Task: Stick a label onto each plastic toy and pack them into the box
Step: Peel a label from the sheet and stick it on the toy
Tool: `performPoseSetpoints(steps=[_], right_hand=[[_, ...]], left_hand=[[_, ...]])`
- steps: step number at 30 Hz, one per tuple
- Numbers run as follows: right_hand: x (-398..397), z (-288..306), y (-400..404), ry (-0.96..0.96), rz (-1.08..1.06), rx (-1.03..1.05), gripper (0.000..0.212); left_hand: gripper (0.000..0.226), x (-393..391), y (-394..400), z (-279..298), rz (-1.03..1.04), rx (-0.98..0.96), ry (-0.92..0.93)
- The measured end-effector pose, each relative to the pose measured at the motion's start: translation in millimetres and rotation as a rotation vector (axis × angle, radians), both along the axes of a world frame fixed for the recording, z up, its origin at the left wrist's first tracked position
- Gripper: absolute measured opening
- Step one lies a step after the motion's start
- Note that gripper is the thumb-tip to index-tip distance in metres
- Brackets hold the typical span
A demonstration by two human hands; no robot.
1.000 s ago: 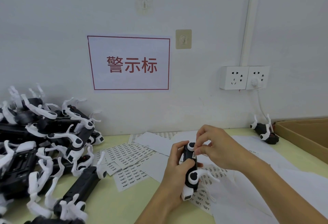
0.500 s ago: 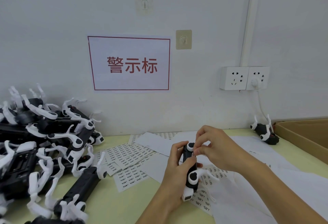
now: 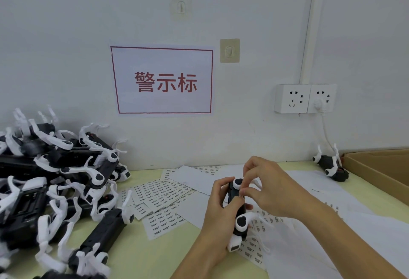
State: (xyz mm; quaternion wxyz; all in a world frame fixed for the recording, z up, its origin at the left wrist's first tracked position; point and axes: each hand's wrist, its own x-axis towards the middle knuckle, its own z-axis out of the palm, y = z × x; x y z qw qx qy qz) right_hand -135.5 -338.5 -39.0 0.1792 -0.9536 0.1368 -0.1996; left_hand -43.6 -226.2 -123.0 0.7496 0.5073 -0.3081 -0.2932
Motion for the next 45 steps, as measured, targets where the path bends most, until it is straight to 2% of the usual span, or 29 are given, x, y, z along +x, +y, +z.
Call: performPoseSetpoints(steps=[10,23,25,27,29,32,34,36,39,42,45], right_hand=[[3,1,5,0.029,-0.101,-0.194,0.011],[9,5,18,0.048,-0.348,-0.202,0.017],[11,3,18,0.054,-0.394,-0.137,0.019],[12,2,16,0.060,-0.405,0.012,0.021],[10,4,10,0.071,-0.350,0.209,0.021],[2,9,1,0.069,-0.207,0.482,0.010],[-3,9,-5,0.063,-0.158,0.603,0.026],[-5,6,-7,0.064,-0.159,0.629,0.040],[-2,-3,-5,0.068,-0.102,0.742,0.049],[3,-14,-3,0.062,-0.002,0.941,0.038],[6,-18,-4,0.069,0.082,1.053,0.021]], left_hand=[[0.033,-2,2,2,0.013,0.004,-0.009],[0.033,-7,5,7,0.017,0.004,0.010],[0.033,-7,6,8,0.017,0.004,0.019],[0.034,-7,6,9,0.011,0.002,0.042],[0.034,-7,6,11,0.007,-0.009,0.080],[0.033,-6,7,13,0.017,-0.045,0.144],[0.034,-5,8,13,0.008,-0.073,0.192],[0.034,-5,9,13,-0.017,-0.100,0.219],[0.032,-4,10,13,-0.061,-0.129,0.218],[0.032,-5,10,13,-0.086,-0.161,0.165],[0.041,-4,9,12,-0.069,-0.169,0.119]])
